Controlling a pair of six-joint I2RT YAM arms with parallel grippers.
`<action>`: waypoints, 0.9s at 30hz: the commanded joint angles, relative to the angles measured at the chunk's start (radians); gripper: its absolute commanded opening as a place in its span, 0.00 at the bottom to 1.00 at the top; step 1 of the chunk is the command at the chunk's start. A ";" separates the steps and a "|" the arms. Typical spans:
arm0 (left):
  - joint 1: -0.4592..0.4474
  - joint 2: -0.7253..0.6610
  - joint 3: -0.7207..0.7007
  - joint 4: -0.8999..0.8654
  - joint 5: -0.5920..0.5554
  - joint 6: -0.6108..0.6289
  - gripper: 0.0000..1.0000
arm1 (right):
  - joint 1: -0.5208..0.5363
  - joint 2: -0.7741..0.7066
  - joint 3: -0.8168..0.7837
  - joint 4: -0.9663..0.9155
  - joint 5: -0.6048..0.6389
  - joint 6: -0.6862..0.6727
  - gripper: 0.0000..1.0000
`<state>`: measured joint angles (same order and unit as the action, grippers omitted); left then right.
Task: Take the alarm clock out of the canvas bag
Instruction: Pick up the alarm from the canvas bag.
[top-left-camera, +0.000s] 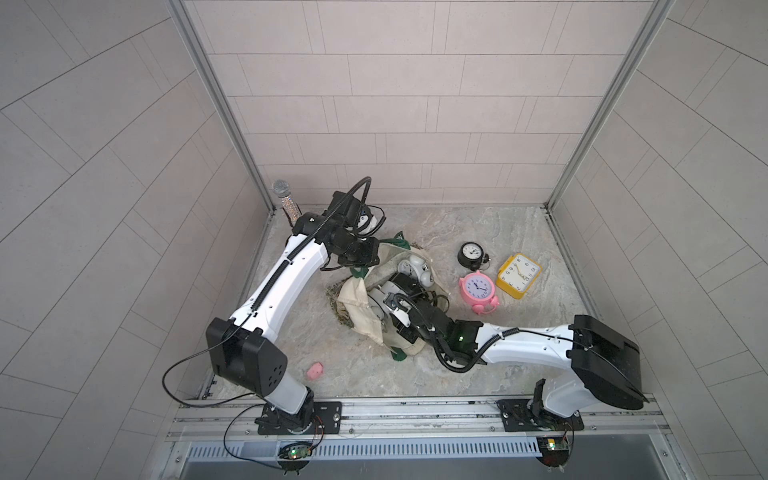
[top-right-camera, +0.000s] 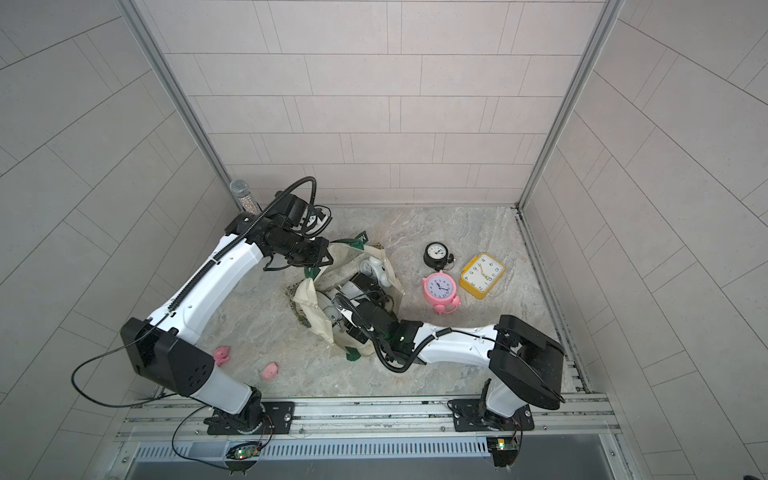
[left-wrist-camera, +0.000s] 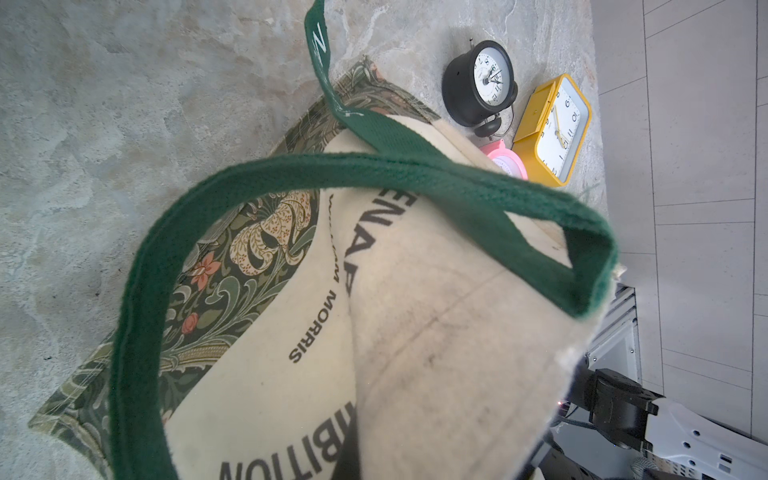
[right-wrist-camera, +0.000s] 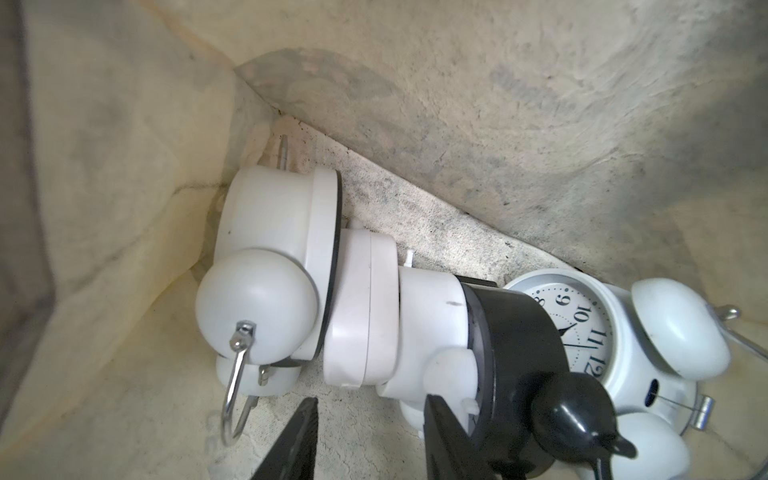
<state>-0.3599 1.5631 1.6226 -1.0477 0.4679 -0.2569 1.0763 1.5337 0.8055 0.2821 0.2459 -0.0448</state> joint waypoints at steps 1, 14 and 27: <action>0.006 -0.020 0.008 0.046 0.025 -0.001 0.00 | -0.023 0.030 0.040 0.016 -0.025 0.010 0.41; 0.006 -0.017 0.016 0.040 0.028 0.002 0.00 | -0.060 0.138 0.143 -0.017 -0.110 0.034 0.38; 0.006 -0.013 0.023 0.035 0.031 0.000 0.00 | -0.061 0.198 0.187 -0.060 -0.121 0.031 0.38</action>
<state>-0.3599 1.5631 1.6226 -1.0489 0.4709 -0.2565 1.0126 1.7172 0.9813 0.2413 0.1402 -0.0177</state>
